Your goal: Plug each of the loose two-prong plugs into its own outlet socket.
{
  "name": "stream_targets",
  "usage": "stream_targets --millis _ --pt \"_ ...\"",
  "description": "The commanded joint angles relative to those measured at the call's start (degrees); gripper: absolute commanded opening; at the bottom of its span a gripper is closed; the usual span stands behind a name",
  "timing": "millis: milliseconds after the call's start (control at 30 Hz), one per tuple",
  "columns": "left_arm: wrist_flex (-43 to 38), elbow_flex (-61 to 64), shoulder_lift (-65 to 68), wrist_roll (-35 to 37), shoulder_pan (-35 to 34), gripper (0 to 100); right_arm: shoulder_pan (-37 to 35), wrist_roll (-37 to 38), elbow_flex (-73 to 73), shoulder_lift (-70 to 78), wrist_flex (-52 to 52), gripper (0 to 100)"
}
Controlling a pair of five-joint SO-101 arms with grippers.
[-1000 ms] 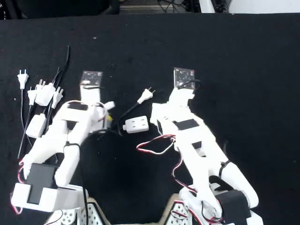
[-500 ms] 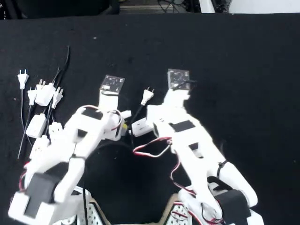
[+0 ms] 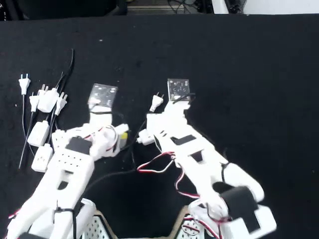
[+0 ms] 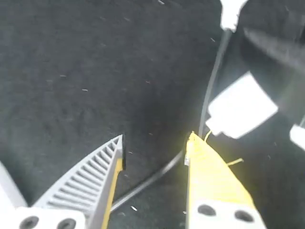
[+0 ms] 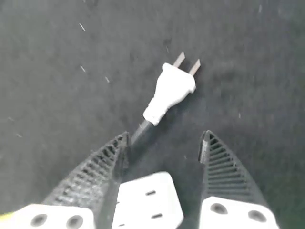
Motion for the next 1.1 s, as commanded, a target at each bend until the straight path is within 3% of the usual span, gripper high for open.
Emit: stream_targets --millis 0,267,433,600,767,833,1067 --pt "-0.7 -0.31 -2.81 0.35 -1.98 22 -1.93 -0.7 -6.73 3.56 -0.79 23.7" --pt "-0.7 -0.22 -2.81 0.35 -2.07 22 -3.78 -0.79 -15.96 8.84 9.05 23.7" --pt "-0.7 -0.22 -2.99 0.35 -2.15 22 -3.34 -7.38 -23.52 13.05 18.46 23.7" --pt "-0.7 -0.22 -3.08 0.35 -2.15 22 -3.43 -7.82 -29.49 18.59 25.58 22.7" --pt "-0.62 -0.22 -3.25 0.35 -2.15 22 -3.34 -7.82 -33.71 21.41 30.68 0.2" --pt "-0.62 -0.22 -3.25 0.35 -2.15 22 -3.08 -7.74 -34.07 21.49 32.44 3.7" --pt "-0.7 0.48 -3.16 0.35 -2.15 22 2.46 -7.74 -30.29 12.97 32.79 1.0"
